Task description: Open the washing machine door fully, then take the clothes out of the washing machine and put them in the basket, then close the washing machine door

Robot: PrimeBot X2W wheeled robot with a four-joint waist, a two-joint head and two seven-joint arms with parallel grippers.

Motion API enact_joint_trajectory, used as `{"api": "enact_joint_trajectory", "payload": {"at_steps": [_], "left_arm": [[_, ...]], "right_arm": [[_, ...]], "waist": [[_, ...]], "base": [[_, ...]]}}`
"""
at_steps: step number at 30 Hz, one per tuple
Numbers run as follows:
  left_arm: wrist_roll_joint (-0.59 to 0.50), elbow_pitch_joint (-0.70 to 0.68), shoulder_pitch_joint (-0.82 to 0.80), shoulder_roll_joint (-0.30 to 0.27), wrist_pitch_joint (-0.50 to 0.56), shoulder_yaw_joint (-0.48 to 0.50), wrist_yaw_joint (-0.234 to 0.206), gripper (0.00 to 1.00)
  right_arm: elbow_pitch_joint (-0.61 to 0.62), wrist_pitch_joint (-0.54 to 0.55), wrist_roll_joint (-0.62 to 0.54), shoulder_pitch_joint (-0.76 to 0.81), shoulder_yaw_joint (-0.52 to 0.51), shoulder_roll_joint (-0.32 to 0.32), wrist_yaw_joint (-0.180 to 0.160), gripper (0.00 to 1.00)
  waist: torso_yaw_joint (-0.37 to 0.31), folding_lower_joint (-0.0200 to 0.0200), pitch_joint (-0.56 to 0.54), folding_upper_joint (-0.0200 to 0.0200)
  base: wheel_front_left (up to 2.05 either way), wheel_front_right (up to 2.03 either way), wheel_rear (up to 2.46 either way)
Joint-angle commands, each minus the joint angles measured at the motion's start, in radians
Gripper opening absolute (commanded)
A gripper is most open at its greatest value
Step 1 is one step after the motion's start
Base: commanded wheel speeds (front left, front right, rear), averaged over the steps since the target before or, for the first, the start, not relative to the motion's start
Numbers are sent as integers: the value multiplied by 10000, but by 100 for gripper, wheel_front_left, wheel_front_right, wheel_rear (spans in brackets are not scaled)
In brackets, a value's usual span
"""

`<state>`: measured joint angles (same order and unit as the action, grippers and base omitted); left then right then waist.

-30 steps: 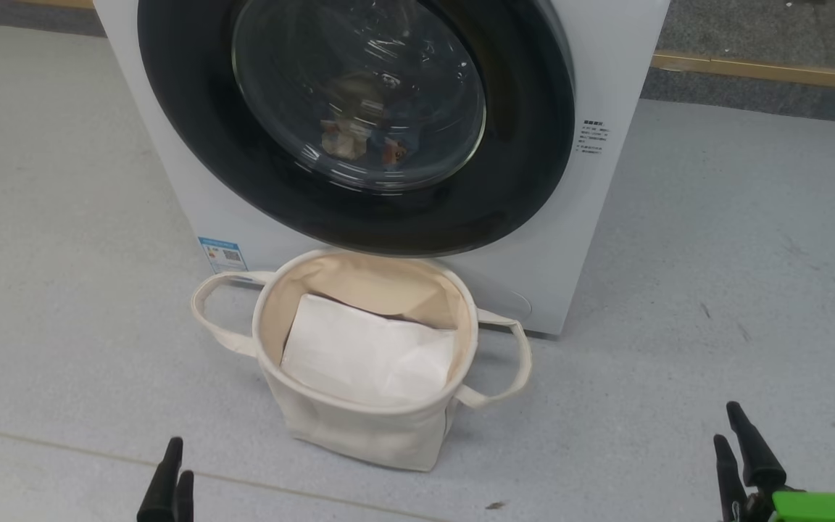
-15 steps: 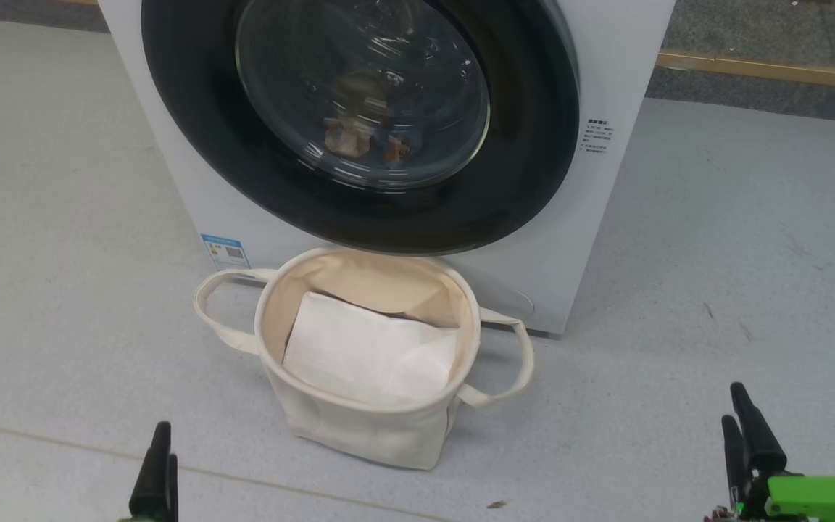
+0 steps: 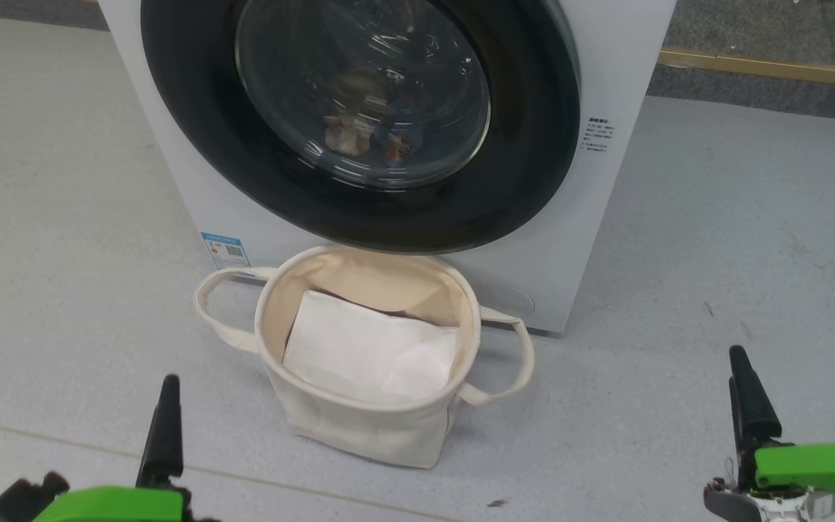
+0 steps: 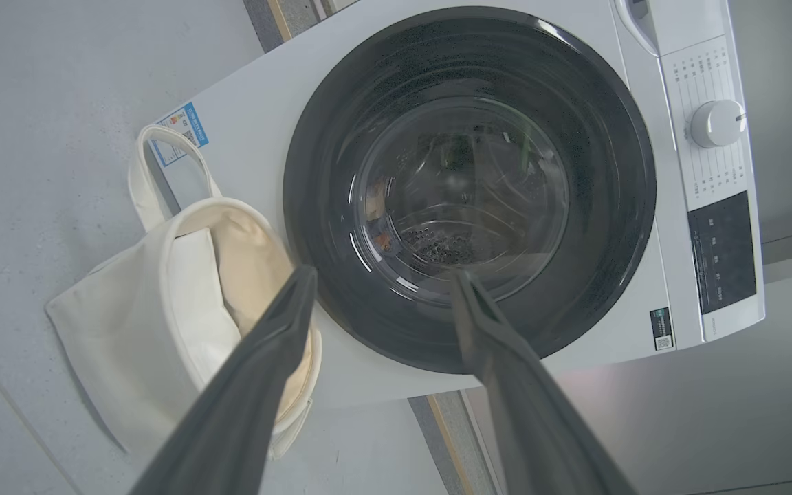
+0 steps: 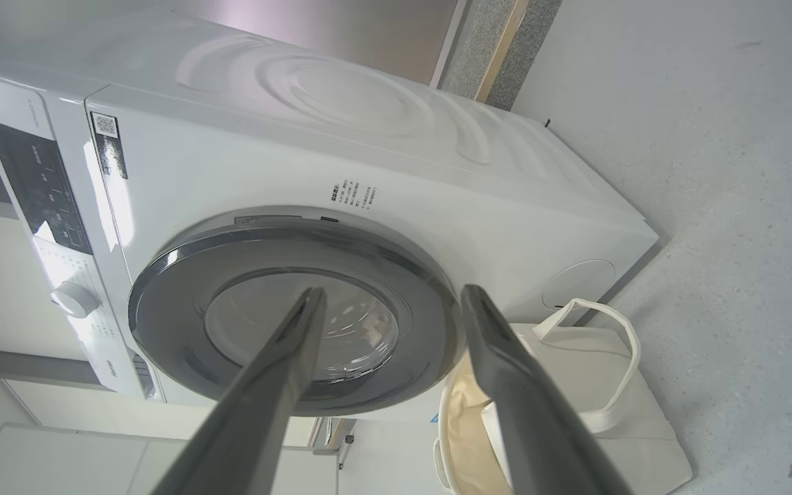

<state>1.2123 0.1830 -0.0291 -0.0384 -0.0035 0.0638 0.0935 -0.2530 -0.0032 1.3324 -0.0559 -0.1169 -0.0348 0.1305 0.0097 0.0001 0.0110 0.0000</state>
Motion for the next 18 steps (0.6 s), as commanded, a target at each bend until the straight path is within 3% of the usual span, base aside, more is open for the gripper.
{"api": "enact_joint_trajectory", "payload": {"at_steps": [1, 18], "left_arm": [[-366, -535, -556, -66, -127, 42, -16, 100], [-3918, -1582, -774, -346, -623, -932, -328, 100]], "right_arm": [[460, -127, -328, -503, 99, -72, 1, 100], [1238, -624, -2954, -873, 577, -127, 1, 100]], "waist": [[2, -1, 2, 0], [60, -1, -101, 0]], "base": [[0, 0, 0], [0, 0, 0]]}}
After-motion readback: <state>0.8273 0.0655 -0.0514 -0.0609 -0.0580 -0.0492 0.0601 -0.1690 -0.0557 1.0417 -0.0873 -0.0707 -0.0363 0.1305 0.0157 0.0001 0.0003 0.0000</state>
